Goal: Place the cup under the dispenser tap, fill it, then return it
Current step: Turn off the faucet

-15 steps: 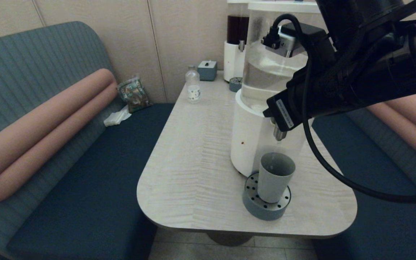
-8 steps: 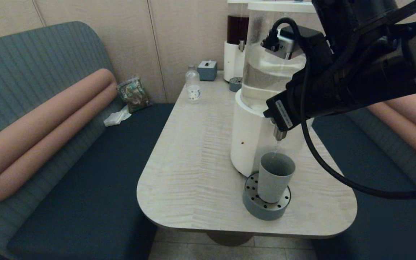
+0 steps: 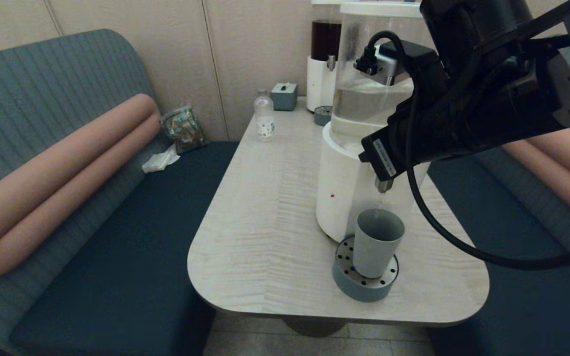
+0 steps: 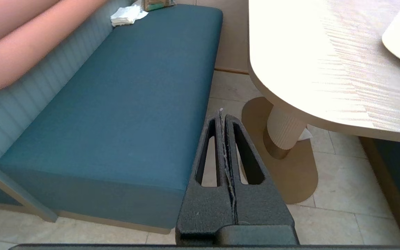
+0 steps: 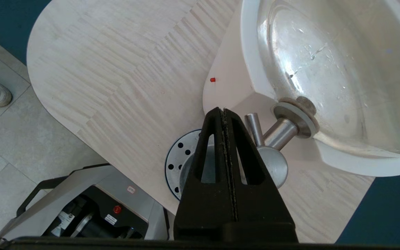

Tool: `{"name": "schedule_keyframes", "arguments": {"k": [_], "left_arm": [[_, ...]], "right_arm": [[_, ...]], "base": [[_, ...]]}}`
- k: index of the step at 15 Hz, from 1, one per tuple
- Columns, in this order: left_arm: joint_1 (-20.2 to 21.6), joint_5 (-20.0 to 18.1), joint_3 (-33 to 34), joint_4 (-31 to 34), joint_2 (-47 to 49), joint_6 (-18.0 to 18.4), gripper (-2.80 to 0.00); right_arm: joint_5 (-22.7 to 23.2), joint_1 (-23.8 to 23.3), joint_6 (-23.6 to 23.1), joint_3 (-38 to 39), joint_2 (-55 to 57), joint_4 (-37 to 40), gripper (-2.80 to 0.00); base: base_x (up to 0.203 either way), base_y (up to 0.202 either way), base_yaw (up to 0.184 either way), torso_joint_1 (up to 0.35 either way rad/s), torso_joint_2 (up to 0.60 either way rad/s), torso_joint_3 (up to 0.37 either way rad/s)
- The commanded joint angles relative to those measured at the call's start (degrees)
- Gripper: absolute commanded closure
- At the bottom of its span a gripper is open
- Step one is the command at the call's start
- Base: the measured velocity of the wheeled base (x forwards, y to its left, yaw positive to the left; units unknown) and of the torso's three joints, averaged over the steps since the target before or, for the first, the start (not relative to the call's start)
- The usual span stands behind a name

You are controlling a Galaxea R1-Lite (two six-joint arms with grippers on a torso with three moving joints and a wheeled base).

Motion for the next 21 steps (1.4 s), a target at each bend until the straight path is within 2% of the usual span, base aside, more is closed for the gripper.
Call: {"name": "schedule_keyframes", "arguments": {"k": [1,17,21], "left_arm": [[0.0,0.0,0.1,0.0,0.0,0.0,0.0],[0.1,0.0,0.1,0.0,0.1,0.0,0.0],[0.0,0.0,0.1,0.0,0.0,-0.1,0.0]], "right_arm": [[-0.2,-0.1,0.0,0.0,0.0,0.3,0.0],[-0.6,-0.6,-0.2,0.0,0.6,0.2,0.0],[-1.9,-0.8,-0.3,0.0,0.5,0.2,0.0]], "base": [[0.0,0.0,0.0,0.0,0.0,0.0],[0.0,0.0,0.0,0.0,0.0,0.0],[0.0,0.0,0.0,0.0,0.0,0.0]]}}
